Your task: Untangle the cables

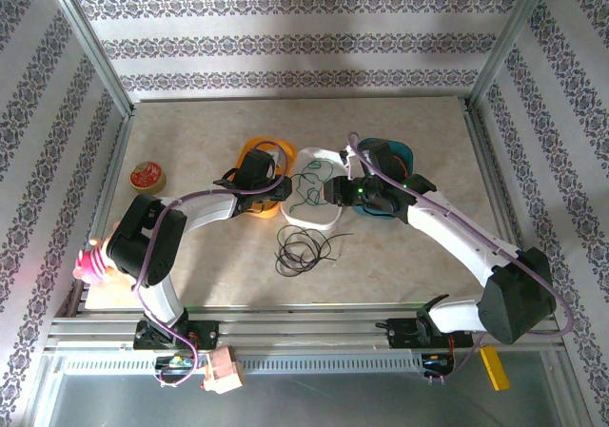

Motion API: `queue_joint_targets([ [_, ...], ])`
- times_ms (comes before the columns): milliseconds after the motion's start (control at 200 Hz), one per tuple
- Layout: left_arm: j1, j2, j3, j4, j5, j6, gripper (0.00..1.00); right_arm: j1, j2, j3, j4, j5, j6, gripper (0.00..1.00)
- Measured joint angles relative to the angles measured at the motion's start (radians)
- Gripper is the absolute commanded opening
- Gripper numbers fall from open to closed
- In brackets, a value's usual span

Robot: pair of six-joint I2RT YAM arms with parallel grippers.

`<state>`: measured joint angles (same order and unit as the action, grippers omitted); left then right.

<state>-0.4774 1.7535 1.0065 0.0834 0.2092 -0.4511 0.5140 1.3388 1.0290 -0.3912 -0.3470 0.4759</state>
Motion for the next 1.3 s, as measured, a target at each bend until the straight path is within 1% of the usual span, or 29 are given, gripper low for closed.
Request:
queue_joint_targets([
  [455, 0.000, 0.000, 0.001, 0.024, 0.000, 0.000, 0.25, 0.000, 0.012, 0.000, 0.000, -0.011, 0.000, 0.26],
  [540, 0.000, 0.000, 0.008, 0.023, 0.000, 0.001, 0.22, 0.000, 0.012, 0.000, 0.000, -0.011, 0.000, 0.26],
  [765, 0.000, 0.000, 0.026, 0.024, 0.000, 0.003, 0.19, 0.000, 0.012, 0.000, 0.000, -0.013, 0.000, 0.25],
  [845, 0.000, 0.000, 0.026, 0.024, 0.000, 0.003, 0.19, 0.000, 0.012, 0.000, 0.000, -0.014, 0.000, 0.25],
  [954, 0.000, 0.000, 0.026, 0.024, 0.000, 0.003, 0.25, 0.000, 0.012, 0.000, 0.000, -0.014, 0.000, 0.25],
  [1129, 0.000, 0.003, 0.026, 0.024, 0.000, 0.003, 0.25, 0.000, 0.012, 0.000, 0.000, -0.014, 0.000, 0.25],
  [1174, 0.000, 0.003, 0.026, 0.024, 0.000, 0.003, 0.24, 0.000, 0.012, 0.000, 0.000, -0.014, 0.000, 0.25],
  [1234, 0.000, 0.003, 0.026, 0.024, 0.000, 0.003, 0.18, 0.000, 0.013, 0.000, 0.000, -0.016, 0.000, 0.25],
  [1299, 0.000, 0.003, 0.026, 0.024, -0.001, 0.006, 0.15, 0.000, 0.013, 0.000, 0.000, -0.018, 0.000, 0.25],
])
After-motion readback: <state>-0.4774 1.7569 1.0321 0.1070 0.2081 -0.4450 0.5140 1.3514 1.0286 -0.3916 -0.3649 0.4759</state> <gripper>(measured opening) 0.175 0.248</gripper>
